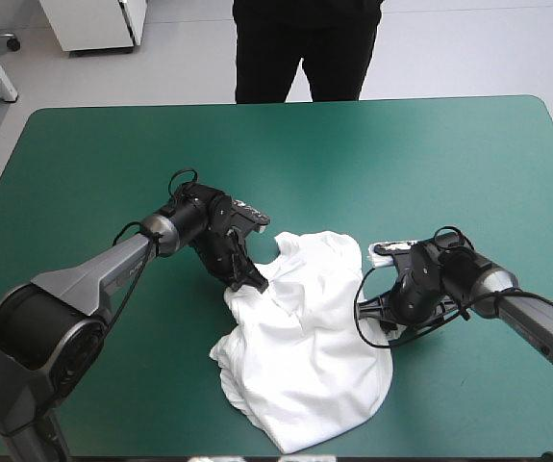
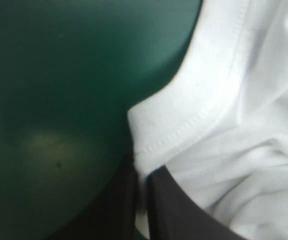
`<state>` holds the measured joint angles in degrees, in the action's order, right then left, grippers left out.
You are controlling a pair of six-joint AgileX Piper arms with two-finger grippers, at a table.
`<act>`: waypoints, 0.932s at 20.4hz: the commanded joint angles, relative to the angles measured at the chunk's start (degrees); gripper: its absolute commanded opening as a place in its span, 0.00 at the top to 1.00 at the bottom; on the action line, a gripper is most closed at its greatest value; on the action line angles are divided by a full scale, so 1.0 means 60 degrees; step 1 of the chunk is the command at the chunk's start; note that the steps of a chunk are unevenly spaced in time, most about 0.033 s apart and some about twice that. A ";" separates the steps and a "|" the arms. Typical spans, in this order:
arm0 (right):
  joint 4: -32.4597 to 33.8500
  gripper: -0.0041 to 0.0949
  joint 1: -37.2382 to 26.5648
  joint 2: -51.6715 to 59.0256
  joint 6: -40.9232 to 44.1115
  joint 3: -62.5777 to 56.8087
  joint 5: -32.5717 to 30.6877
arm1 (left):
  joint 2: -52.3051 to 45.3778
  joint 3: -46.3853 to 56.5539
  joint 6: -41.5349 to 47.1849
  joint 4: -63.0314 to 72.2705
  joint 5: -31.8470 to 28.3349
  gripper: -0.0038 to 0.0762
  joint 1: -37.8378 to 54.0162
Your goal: Fold the cloth
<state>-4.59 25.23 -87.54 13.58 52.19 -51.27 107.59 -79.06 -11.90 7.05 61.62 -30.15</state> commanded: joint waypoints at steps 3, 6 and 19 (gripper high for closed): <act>-0.1111 0.71 0.0094 -0.0066 -0.0123 -0.0246 0.0288 | -0.0090 -0.0016 0.0004 0.0629 0.0015 0.96 -0.0117; -0.1075 0.97 0.0094 0.0130 -0.0123 -0.0075 -0.0135 | -0.0254 -0.0035 0.0061 0.0431 0.0100 0.96 -0.0097; 0.1711 0.98 0.0094 0.2856 0.0301 0.5157 -0.2612 | -0.4957 -0.1787 0.2147 -0.4294 0.0487 0.96 -0.0097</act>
<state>3.81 25.74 -73.17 15.86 76.22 -67.46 83.07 -83.10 0.00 -15.63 65.57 -30.51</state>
